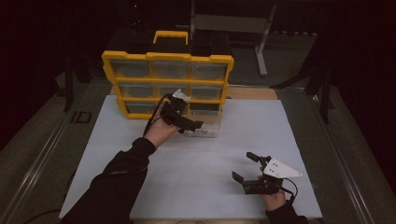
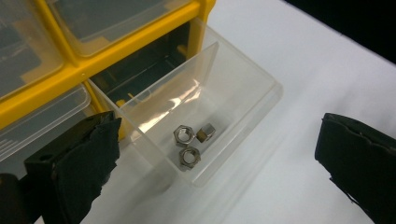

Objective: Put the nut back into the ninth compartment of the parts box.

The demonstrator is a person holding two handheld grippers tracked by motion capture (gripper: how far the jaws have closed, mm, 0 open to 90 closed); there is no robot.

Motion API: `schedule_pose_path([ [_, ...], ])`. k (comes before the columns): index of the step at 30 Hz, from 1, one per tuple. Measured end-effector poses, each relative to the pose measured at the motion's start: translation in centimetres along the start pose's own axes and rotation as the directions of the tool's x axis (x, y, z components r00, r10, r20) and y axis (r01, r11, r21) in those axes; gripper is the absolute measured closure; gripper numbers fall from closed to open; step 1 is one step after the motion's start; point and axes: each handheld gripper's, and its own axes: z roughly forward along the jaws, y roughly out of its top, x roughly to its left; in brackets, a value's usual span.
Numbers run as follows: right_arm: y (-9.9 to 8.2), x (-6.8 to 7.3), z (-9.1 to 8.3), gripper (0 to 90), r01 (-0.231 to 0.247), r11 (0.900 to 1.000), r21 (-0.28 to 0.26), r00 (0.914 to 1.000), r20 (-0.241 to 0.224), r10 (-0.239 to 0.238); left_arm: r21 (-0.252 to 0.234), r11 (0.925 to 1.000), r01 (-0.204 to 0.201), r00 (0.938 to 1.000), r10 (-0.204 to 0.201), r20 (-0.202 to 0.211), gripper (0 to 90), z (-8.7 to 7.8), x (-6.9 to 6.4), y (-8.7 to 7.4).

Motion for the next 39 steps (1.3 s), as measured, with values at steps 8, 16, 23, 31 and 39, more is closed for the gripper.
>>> schedule_pose_path([
  [8,0.0,0.0,0.0,9.8,-0.003,1.0,-0.001,1.0,0.0,0.003,-0.058,0.998,-0.026,0.9996,0.026,0.006,0.0,-2.1,-0.3,-1.6],
  [16,0.1,0.1,0.0,9.8,0.002,1.0,0.001,1.0,0.0,-0.002,-0.099,0.9942,-0.044,0.9984,0.047,0.031,0.0,-4.5,-0.4,-3.7],
  [23,0.1,0.1,0.1,9.8,0.005,1.0,0.004,1.0,-0.001,-0.005,-0.139,0.9891,-0.048,0.9971,0.056,0.052,0.0,-6.0,0.0,-6.1],
  [31,0.1,0.2,0.1,9.9,0.008,1.0,0.005,1.0,0.001,-0.008,-0.171,0.9808,-0.094,0.9927,0.106,0.057,0.0,-7.3,-0.3,-8.3],
  [39,0.1,0.2,0.1,9.9,0.008,1.0,0.005,1.0,0.0,-0.008,-0.194,0.9752,-0.107,0.9908,0.121,0.061,0.0,-8.4,-0.3,-10.8],
])
